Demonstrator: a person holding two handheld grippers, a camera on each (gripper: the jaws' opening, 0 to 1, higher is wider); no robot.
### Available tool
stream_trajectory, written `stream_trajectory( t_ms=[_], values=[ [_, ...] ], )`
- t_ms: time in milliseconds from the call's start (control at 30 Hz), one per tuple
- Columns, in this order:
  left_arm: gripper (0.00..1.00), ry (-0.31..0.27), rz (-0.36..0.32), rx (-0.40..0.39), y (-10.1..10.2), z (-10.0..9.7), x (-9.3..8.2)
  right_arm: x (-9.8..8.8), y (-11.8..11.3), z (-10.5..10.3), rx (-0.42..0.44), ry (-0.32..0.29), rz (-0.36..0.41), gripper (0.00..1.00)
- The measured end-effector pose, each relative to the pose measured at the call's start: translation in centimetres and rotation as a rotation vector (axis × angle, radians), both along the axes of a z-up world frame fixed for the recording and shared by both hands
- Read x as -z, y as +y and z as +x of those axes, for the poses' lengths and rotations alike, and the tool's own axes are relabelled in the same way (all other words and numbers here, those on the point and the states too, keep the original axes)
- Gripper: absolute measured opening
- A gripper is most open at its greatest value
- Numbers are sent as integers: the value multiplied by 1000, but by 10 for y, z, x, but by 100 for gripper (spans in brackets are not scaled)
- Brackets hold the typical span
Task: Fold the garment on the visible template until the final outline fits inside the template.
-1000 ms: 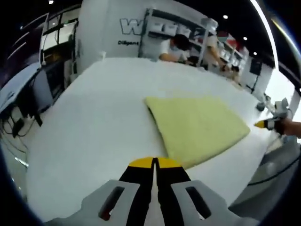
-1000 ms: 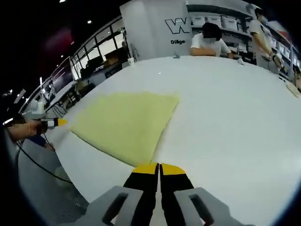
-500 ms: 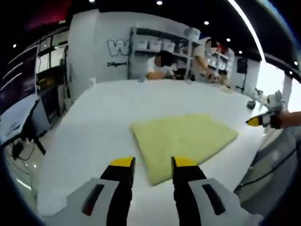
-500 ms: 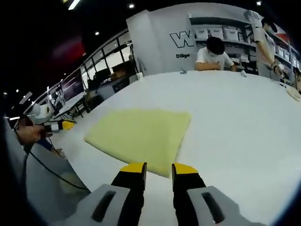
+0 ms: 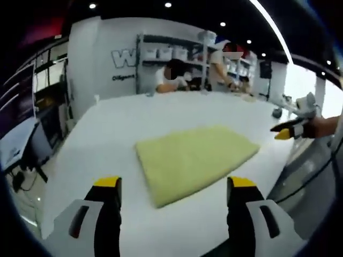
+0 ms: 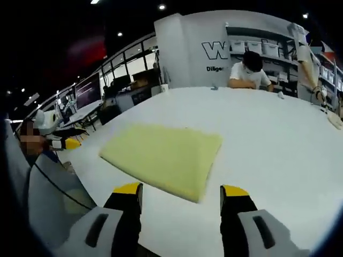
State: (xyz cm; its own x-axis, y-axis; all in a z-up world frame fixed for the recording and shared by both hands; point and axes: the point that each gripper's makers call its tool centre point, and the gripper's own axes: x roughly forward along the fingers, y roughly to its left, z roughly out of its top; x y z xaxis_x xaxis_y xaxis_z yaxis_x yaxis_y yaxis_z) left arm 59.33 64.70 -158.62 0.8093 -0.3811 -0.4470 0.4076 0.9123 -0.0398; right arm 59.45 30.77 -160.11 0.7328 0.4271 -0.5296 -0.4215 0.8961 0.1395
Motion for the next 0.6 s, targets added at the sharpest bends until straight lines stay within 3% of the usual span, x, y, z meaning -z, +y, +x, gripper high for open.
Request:
stream_trajectory(
  t_ms=[33,100,133,333,600],
  values=[
    [78,-11,89,39,-2,0,1,1,-1,-1,-1,0,-11,67],
    [77,-27,97,20,1,2,-2,-2,-2,-2,7,-25,-26,70],
    [78,-38,42,5,-2,3,-7,-6,-2,-1,19,-47,-15,72],
    [80,-37,-11,-11,-2,6,-7,-8,-3,1,49,-76,8,77],
    [95,-53,38,-44,6,10,-8,-4,-5,2,67,-54,10,75]
  ],
)
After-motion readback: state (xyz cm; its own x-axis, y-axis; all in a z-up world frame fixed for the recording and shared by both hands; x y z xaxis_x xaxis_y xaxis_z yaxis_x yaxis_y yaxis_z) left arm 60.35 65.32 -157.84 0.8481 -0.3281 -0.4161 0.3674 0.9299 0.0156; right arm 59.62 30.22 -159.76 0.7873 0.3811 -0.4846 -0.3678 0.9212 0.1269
